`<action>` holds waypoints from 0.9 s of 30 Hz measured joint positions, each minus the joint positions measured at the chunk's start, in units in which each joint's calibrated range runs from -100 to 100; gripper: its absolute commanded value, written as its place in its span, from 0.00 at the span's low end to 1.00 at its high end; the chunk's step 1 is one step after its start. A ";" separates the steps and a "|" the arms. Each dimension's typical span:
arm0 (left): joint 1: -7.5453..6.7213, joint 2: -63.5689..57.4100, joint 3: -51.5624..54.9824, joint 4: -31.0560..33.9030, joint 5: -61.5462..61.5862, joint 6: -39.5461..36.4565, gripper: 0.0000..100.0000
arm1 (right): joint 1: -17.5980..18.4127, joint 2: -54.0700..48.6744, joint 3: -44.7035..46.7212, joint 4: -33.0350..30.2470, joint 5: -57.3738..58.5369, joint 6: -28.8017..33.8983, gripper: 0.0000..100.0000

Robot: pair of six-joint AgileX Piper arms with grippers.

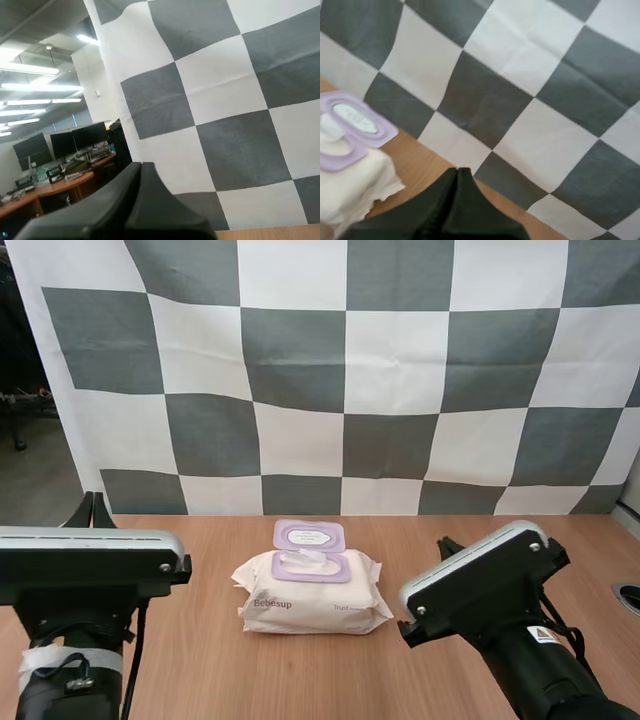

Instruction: Open the wet wipes lid

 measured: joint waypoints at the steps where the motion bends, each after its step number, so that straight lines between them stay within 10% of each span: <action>1: 0.00 0.00 0.03 -1.54 0.37 0.85 0.00 | 0.00 -2.01 0.00 0.28 -0.44 0.00 0.00; 14: 0.00 0.00 0.03 -20.12 31.44 12.19 0.00 | 0.00 -5.47 0.00 -15.79 8.07 0.00 0.00; 27: 0.00 0.00 0.03 -4.13 60.60 -5.70 0.00 | 1.12 -8.47 0.00 -13.51 -9.20 16.22 0.00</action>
